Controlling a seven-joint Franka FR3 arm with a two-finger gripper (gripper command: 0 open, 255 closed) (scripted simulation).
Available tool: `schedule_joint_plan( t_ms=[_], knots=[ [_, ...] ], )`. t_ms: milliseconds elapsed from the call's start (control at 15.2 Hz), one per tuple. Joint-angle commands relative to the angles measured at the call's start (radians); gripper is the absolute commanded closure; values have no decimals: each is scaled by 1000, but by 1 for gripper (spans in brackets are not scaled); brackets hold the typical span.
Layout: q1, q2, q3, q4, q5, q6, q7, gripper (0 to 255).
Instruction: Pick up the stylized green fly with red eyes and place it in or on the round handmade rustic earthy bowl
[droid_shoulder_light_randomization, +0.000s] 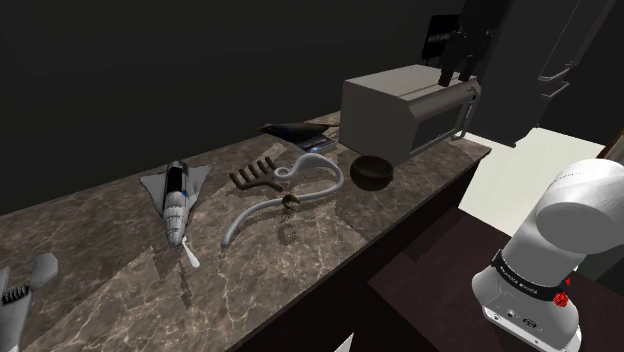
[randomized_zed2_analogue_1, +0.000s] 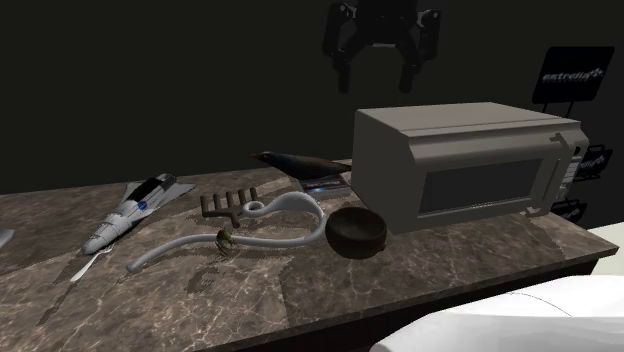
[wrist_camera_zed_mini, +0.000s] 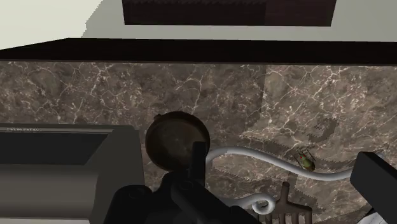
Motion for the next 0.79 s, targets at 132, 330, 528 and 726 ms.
schedule_joint_plan(
  t_ms=[132,330,528,726],
  knots=[
    [9,44,22,-16,11,50,20,0],
    [21,117,56,-30,25,124,49,0],
    [33,200,88,-33,36,196,78,0],
    [44,290,119,-24,42,265,107,0]
  ],
)
